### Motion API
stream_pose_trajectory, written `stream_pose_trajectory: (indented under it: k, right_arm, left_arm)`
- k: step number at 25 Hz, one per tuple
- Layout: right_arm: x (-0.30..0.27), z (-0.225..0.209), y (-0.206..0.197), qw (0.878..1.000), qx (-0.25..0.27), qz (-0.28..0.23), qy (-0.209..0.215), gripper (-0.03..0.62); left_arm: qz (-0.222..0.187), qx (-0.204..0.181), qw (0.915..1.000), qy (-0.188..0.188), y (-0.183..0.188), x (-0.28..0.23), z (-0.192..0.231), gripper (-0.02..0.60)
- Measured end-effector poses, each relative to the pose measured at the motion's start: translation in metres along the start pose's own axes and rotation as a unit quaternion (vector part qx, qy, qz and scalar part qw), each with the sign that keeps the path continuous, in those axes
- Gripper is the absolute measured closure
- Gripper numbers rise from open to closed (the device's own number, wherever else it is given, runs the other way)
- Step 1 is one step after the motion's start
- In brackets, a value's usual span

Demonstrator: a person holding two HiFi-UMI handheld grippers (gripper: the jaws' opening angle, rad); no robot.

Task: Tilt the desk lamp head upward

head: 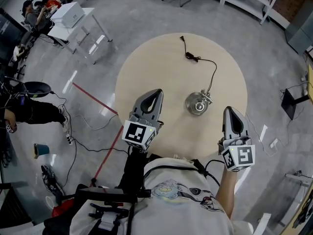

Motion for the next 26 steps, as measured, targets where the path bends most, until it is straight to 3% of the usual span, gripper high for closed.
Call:
stream_pose_trajectory:
  k: [26]
  right_arm:
    - [-0.009,0.001,0.004,1.000,0.001,-0.001,0.014,0.592]
  left_arm:
    - [0.013,0.008,0.9998,-0.012,-0.002,-0.013,0.000,0.591]
Point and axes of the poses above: the fingertips, and each gripper's own axes: x backward along the fingers, z to its left, y out of its top, the point moved 6 cm from there along x, backward along the fingers, and after that the axes turned 8 degrees about -z, right-handed, at the moved point
